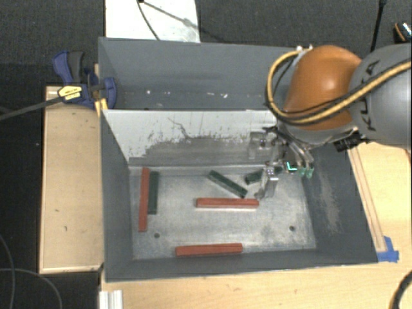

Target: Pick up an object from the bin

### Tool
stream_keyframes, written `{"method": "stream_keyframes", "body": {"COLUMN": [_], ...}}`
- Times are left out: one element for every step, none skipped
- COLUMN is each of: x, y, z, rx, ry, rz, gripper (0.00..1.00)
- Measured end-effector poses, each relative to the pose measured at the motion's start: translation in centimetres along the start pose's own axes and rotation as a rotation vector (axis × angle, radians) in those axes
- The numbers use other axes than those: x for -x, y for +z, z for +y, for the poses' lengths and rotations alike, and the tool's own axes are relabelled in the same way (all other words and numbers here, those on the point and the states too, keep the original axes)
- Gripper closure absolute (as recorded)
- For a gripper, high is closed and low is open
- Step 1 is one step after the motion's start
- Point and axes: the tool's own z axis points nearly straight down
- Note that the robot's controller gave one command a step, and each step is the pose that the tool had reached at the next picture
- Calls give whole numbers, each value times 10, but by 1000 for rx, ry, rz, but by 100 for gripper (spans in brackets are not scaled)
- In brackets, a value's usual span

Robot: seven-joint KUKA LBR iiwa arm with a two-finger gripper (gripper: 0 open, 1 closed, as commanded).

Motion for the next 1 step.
{"method": "stream_keyframes", "body": {"x": [4], "y": [120], "z": [36], "rx": [1], "ry": [37], "rz": [0], "gripper": [0]}}
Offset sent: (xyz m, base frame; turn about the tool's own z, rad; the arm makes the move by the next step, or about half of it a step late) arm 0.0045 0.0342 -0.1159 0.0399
